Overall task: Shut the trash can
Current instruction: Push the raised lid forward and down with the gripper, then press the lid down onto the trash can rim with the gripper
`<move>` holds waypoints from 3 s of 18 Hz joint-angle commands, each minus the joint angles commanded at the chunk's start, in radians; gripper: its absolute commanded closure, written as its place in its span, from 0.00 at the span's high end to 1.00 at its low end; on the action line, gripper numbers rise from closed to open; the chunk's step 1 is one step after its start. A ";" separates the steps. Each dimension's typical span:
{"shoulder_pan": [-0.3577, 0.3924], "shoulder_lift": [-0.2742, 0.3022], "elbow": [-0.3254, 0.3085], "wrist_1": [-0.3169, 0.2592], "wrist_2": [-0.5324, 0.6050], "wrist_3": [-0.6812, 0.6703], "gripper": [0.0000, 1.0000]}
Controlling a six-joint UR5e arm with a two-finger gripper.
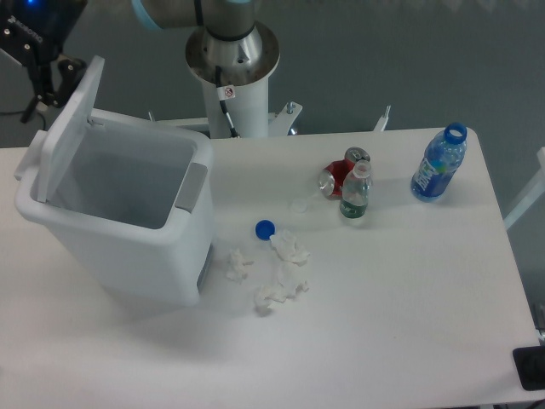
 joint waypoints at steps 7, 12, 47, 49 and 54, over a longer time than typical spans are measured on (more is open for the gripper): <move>0.015 -0.014 -0.005 0.000 0.063 0.008 1.00; 0.026 -0.015 -0.017 0.003 0.123 0.018 1.00; 0.127 -0.020 -0.021 0.002 0.203 0.021 1.00; 0.132 -0.020 -0.020 0.002 0.207 0.023 1.00; 0.130 -0.017 -0.021 0.002 0.221 0.021 1.00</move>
